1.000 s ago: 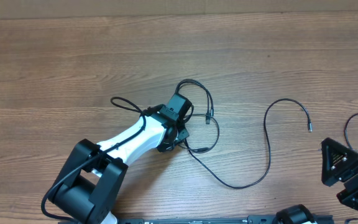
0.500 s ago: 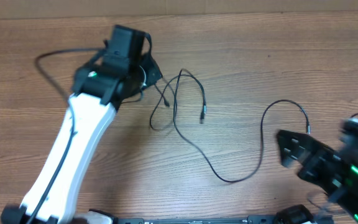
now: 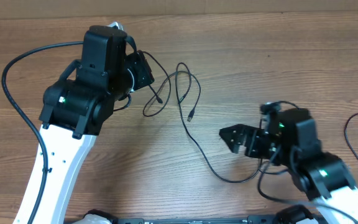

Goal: Untangle cables

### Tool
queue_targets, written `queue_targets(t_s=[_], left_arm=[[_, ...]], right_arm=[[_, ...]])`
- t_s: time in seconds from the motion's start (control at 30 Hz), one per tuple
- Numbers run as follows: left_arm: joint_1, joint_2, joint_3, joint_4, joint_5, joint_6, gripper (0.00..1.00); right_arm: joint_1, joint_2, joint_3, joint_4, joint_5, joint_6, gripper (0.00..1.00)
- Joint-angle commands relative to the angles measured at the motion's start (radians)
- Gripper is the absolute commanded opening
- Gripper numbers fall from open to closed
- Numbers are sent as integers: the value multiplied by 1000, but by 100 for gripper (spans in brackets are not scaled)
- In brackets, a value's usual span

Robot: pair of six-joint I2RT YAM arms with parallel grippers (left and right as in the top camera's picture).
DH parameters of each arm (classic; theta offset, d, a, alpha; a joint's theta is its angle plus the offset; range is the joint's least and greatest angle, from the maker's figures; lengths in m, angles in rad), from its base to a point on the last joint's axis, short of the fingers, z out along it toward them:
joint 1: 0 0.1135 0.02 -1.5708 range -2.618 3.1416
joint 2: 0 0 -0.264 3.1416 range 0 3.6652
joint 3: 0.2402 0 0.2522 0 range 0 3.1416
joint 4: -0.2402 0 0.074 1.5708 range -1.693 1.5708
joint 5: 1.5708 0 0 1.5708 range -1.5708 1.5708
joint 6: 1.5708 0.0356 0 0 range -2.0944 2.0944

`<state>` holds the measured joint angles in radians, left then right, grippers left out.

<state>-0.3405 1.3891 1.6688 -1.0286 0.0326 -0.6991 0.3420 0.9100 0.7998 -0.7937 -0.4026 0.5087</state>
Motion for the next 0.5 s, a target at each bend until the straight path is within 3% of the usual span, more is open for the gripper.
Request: queue_targets(t_s=[0.0, 0.4, 0.47], left_arm=[[-6, -28, 11, 0, -14, 23, 4], [-4, -28, 11, -85, -144, 23, 4], [3, -29, 11, -110, -161, 22, 4]], right_arm=[[66, 92, -14, 43, -51, -78, 100], [332, 509, -14, 239, 262, -113, 95], [351, 563, -14, 244, 292, -113, 89]])
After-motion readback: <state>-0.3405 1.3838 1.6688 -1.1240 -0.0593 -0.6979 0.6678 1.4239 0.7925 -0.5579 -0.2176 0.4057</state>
